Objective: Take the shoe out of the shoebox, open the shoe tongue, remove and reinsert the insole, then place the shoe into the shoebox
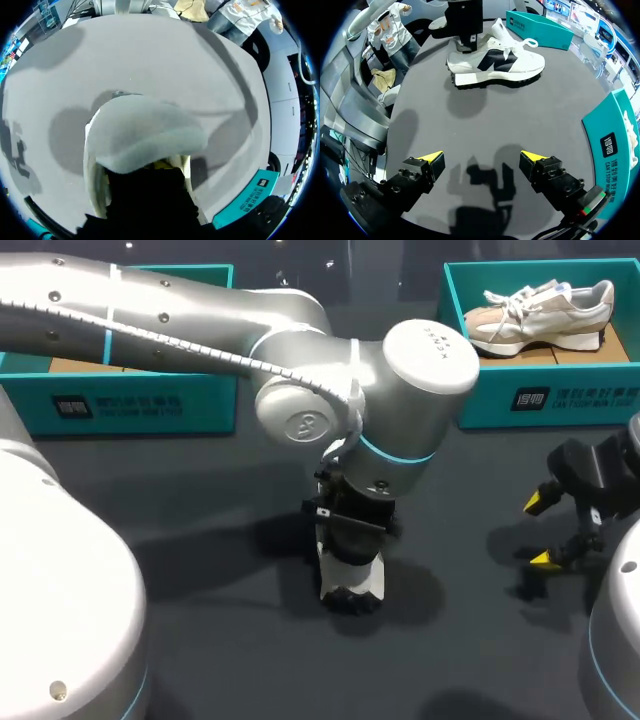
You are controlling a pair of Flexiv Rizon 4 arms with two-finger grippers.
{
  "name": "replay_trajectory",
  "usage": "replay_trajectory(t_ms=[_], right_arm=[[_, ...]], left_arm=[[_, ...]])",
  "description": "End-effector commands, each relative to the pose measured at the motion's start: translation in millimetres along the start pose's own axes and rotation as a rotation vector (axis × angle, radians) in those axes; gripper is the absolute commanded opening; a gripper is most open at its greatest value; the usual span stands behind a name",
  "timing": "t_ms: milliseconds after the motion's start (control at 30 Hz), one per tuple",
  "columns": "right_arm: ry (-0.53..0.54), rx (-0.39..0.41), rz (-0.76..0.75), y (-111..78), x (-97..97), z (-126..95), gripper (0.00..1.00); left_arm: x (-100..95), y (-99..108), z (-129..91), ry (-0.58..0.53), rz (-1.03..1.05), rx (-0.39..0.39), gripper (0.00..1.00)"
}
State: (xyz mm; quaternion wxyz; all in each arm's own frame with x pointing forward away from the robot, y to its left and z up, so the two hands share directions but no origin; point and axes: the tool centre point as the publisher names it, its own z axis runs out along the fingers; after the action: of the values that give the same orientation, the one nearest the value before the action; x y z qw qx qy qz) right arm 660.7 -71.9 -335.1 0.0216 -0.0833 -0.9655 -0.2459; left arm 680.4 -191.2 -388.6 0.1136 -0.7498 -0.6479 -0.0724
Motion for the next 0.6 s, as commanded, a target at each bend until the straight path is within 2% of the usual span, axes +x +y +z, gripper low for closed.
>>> replay_trajectory(t_ms=[33, 200, 367, 467, 600], right_arm=[[-0.002, 0.002, 0.000, -0.2, 1.7, -0.6, 1.00], [-0.002, 0.002, 0.000, -0.2, 1.7, -0.6, 1.00], [-0.002, 0.002, 0.000, -0.2, 1.7, -0.6, 1.00], [-0.002, 0.002, 0.000, -0.2, 1.7, -0.6, 1.00], [-0.002, 0.002, 0.000, -0.2, 1.7, -0.6, 1.00]], left_arm=[[-6.7, 4.9, 19.2, 0.031, -0.020, 0.029, 0.00], [-13.6, 6.9, 33.5, -0.087, -0.076, 0.057, 0.00], [-21.1, 9.5, 35.3, -0.226, -0.149, 0.048, 0.00], [-20.2, 9.6, 24.7, -0.266, -0.155, 0.044, 0.00], [-18.9, -0.7, -2.2, -0.306, -0.101, 0.071, 0.00]])
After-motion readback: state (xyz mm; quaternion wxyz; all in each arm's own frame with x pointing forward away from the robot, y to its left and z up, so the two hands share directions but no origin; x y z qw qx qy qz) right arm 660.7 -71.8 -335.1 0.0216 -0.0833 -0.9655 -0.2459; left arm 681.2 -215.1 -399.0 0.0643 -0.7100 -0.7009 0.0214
